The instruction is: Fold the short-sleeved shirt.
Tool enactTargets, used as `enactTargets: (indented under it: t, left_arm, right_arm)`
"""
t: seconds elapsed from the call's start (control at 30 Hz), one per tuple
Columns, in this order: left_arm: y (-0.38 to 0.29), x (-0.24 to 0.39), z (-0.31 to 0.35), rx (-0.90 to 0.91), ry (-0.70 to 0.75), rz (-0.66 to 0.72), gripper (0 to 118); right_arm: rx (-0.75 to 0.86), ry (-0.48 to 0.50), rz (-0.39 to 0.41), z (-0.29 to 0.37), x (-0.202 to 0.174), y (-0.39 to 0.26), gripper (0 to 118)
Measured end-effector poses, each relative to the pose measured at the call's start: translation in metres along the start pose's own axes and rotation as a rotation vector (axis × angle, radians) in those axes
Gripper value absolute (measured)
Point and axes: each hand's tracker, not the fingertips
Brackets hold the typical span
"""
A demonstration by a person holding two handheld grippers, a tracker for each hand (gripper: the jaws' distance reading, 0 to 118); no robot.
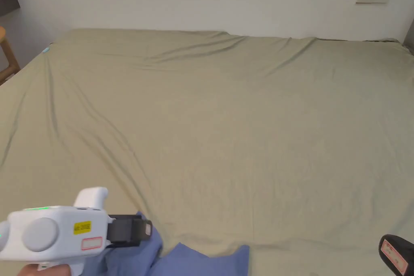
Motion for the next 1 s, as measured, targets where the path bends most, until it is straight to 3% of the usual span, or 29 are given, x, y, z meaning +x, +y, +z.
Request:
enactTargets:
  t: [0.03, 0.1, 0.13, 0.2, 0.33, 0.5, 0.67, 0.83, 1.0]
  left_arm:
    - [0.004, 0.004, 0.020, 0.034, 0.024, 0.030, 75]
    - [0.008, -0.002, 0.038, 0.084, 0.086, 0.077, 22]
    - [0.010, -0.005, 0.042, 0.071, 0.133, 0.085, 7]
    - [0.012, -0.033, 0.027, 0.059, 0.223, 0.074, 7]
    - [0.005, -0.034, -0.009, -0.094, 0.241, 0.028, 7]
    - [-0.026, 0.009, -0.046, -0.183, 0.048, 0.039, 7]
    - [-0.041, 0.049, -0.072, -0.237, 0.038, -0.028, 7]
    - [-0.053, 0.061, -0.068, -0.243, -0.068, 0.009, 7]
    - [-0.071, 0.065, -0.074, -0.257, -0.053, -0.008, 7]
  right_arm:
    - [0.001, -0.001, -0.002, 0.000, 0.001, -0.001, 0]
    - [0.001, -0.003, -0.008, -0.001, 0.003, -0.002, 0]
    - [0.000, -0.002, -0.013, -0.001, 0.004, -0.003, 0]
    - [-0.004, -0.004, -0.020, -0.002, 0.004, -0.003, 0]
    - [-0.013, -0.009, -0.039, -0.003, 0.008, -0.011, 0]
    - [-0.032, -0.022, -0.053, -0.003, 0.010, -0.017, 0]
    - [-0.036, -0.030, -0.070, -0.002, 0.013, -0.019, 0]
    - [-0.022, -0.032, -0.062, 0.004, 0.012, -0.016, 0]
    - [-0.028, -0.028, -0.073, 0.002, 0.012, -0.017, 0]
